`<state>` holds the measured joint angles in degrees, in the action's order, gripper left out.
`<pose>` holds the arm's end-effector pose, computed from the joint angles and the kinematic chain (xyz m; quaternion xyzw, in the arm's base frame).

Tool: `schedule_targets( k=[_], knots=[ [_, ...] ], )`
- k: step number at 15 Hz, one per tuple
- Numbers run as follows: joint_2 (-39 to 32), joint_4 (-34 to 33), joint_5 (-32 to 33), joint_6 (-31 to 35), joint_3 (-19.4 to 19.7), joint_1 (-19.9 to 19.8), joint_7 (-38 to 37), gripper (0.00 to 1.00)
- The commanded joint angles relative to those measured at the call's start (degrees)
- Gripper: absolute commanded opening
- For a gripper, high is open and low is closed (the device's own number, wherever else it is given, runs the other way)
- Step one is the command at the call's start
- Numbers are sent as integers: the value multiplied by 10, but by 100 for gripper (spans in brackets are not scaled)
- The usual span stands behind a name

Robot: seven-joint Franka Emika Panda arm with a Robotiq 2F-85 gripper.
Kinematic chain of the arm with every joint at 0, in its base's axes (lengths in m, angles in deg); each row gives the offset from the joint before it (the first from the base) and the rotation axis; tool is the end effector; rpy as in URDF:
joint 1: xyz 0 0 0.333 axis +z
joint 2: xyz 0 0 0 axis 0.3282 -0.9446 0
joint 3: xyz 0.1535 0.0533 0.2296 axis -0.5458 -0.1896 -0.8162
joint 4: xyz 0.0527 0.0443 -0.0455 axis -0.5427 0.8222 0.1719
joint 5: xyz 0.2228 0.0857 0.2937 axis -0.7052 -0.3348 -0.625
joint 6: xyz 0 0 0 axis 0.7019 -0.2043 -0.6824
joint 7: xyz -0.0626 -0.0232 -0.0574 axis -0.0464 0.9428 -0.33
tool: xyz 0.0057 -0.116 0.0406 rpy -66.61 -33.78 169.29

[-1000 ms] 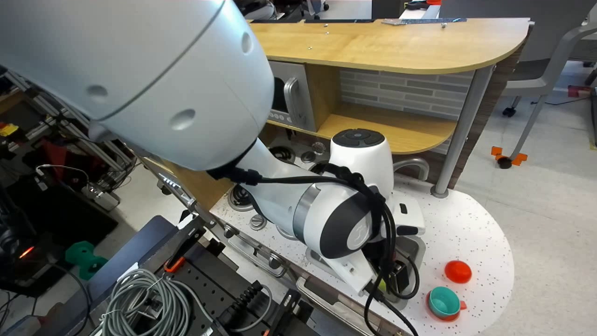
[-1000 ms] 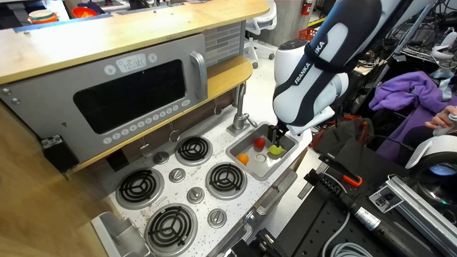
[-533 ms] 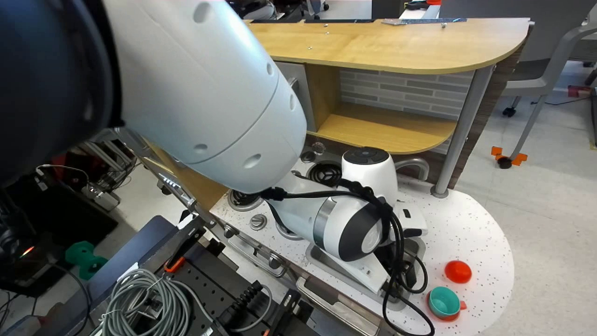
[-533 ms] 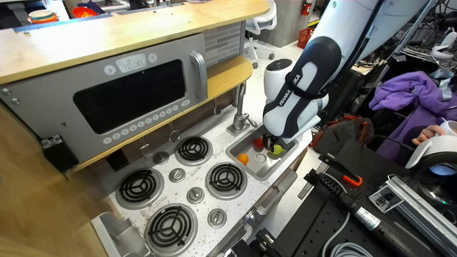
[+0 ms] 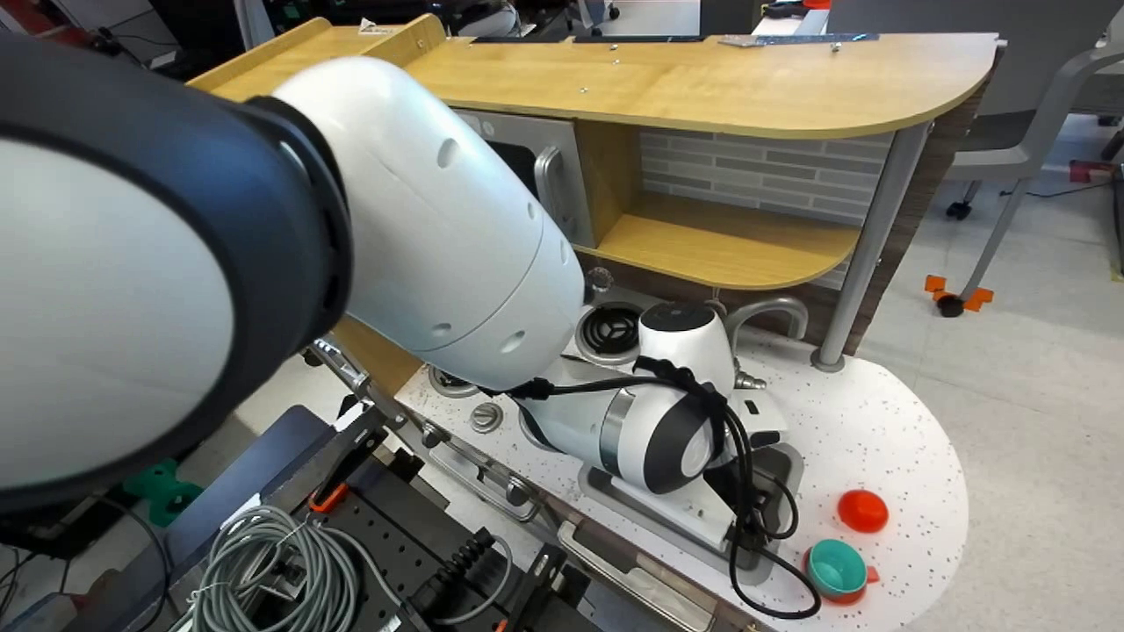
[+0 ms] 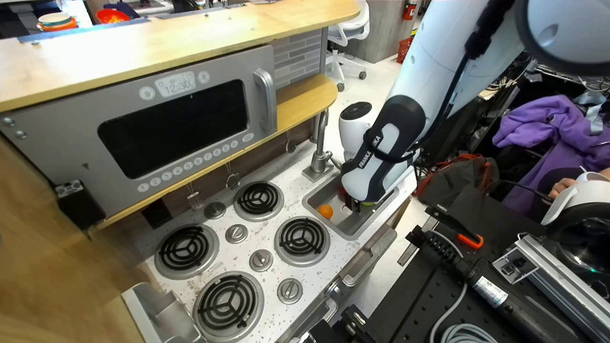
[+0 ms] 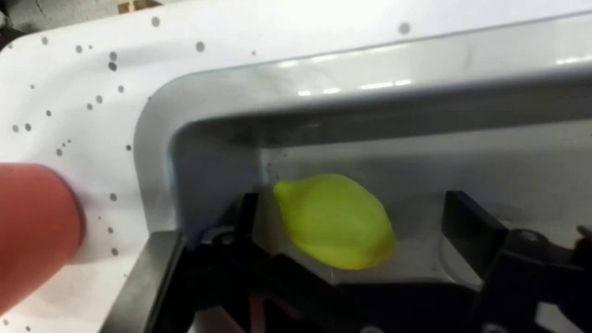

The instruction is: Remove the plastic lemon from the sink and put it on the countertop at the right

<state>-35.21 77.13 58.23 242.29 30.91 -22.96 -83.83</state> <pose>0.5279 -0.1725 -0.1027 0.9871 -0.0325 -0.0749 0.1375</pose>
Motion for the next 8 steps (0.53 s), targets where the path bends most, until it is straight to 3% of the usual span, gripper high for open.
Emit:
schedule_targets(
  k=[1,3,6,8],
  knots=[
    [-52,-62,7,-15,19,13,8,75],
    [-49,-63,9,-17,22,20,8,68],
    [-38,-54,6,-17,15,17,11,42],
    [-25,-40,2,-22,10,15,11,34]
  ],
)
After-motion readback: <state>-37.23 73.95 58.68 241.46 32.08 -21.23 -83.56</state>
